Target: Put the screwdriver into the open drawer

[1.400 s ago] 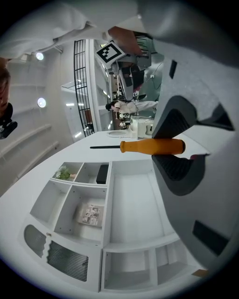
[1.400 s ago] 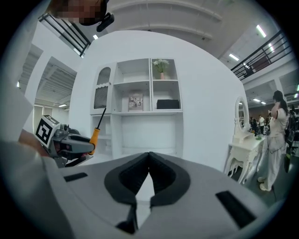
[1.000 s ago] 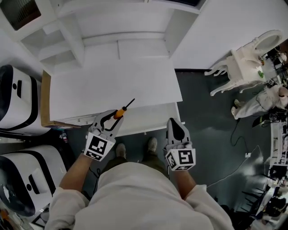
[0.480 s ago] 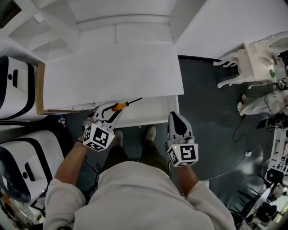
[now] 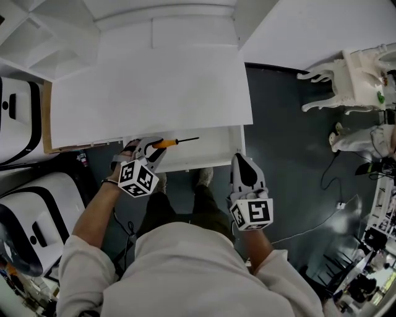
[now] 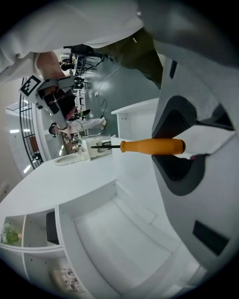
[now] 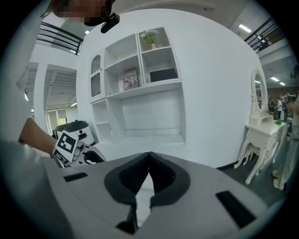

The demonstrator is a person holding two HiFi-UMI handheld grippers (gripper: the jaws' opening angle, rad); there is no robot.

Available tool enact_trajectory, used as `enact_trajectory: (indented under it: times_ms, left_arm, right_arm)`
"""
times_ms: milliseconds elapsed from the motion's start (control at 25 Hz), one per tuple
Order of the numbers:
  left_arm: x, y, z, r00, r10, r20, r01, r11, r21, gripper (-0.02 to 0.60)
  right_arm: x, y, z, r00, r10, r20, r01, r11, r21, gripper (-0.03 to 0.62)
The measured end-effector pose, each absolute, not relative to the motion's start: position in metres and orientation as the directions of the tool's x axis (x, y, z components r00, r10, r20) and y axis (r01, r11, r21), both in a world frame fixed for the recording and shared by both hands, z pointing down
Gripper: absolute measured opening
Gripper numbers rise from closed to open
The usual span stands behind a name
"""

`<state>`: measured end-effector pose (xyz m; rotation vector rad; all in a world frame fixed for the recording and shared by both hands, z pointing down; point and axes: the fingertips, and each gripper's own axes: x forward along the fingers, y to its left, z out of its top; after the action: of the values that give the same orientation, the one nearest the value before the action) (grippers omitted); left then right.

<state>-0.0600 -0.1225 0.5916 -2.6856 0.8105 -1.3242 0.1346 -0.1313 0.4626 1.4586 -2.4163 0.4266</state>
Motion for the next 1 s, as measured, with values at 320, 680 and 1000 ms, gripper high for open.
enact_trajectory:
  times_ms: [320,680,1000]
  left_arm:
    - [-0.052,-0.119,0.654,0.452,-0.351,0.820,-0.363,-0.912,-0.190,0.109]
    - [-0.047,-0.115,0.707,0.404,-0.260,0.877,-0.323,-0.937,-0.129,0.109]
    - [-0.040,-0.113,0.750,0.364,-0.202,0.909,-0.283,-0.954,-0.099,0.109]
  right_arm:
    - [0.153,-0.138,0.479,-0.428,-0.799,0.422,-0.899,0.423,-0.112,0.005]
    - [0.168,-0.143,0.501,-0.414,-0.777,0.475,-0.905,0.408,-0.122,0.005]
    - [0.182,-0.148,0.520,-0.401,-0.760,0.512,-0.909,0.398,-0.121,0.005]
